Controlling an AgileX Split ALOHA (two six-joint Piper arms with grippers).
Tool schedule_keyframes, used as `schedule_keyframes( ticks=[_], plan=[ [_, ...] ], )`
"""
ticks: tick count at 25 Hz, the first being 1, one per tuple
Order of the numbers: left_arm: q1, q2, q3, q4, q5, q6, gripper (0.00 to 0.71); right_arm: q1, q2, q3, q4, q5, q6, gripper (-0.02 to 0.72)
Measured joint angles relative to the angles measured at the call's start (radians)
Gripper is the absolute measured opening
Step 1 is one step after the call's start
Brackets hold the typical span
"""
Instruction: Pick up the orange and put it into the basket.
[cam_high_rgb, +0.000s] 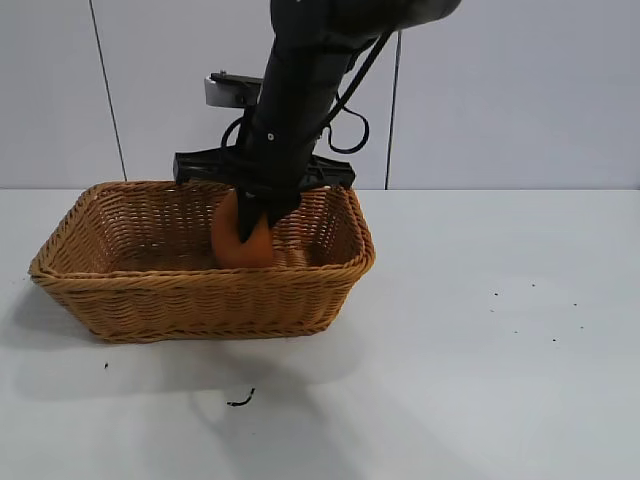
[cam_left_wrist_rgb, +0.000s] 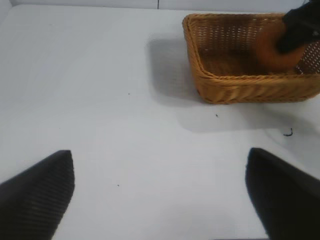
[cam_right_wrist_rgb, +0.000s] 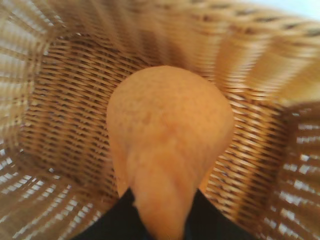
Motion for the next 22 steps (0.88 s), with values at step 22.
schedule_keyframes(
  ticks=[22],
  plan=[
    [0.000, 0.000, 0.000, 0.000, 0.001, 0.000, 0.666, -0.322, -0.023, -0.363, -0.240, 0.305, 0.056, 0.673]
  ],
)
